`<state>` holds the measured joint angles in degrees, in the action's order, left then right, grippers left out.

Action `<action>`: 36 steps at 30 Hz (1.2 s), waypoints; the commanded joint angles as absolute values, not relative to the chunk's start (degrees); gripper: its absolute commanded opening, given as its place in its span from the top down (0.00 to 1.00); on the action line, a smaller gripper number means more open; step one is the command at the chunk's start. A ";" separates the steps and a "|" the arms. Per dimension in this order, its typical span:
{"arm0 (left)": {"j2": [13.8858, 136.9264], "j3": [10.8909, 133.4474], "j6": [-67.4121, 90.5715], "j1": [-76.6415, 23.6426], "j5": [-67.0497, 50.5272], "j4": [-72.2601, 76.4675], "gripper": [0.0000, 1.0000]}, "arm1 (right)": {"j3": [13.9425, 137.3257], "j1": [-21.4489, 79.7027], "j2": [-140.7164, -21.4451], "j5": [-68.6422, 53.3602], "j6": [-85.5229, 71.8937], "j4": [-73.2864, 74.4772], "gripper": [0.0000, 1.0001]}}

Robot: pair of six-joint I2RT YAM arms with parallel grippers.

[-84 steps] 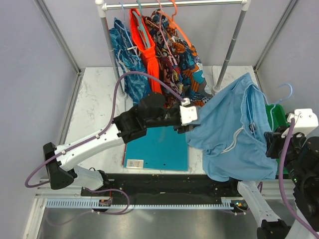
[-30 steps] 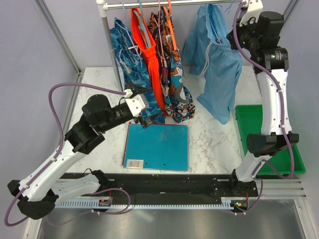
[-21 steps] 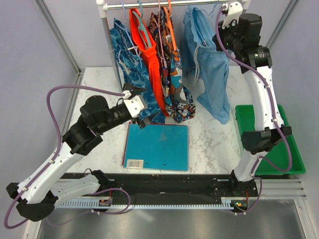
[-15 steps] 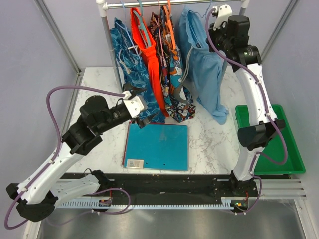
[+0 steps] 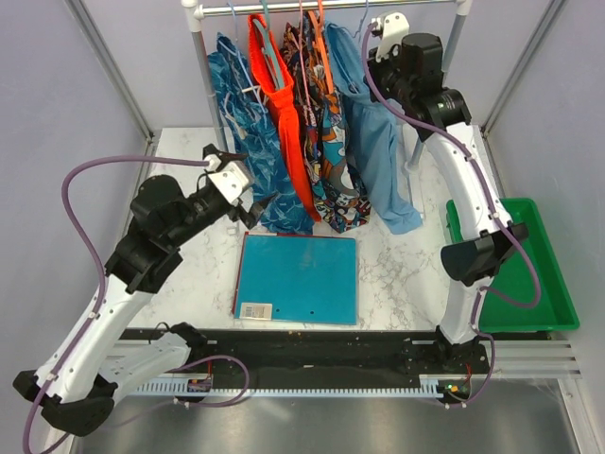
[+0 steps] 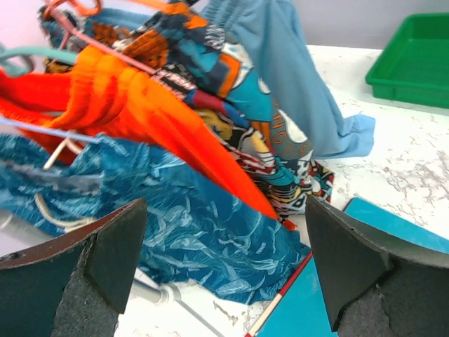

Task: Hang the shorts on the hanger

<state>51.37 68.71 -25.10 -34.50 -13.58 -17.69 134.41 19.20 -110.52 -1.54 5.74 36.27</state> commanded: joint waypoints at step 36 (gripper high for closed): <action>54.85 63.46 -7.73 -10.28 -12.66 -57.04 0.01 | 64.25 16.96 -48.79 -2.11 11.60 43.94 0.02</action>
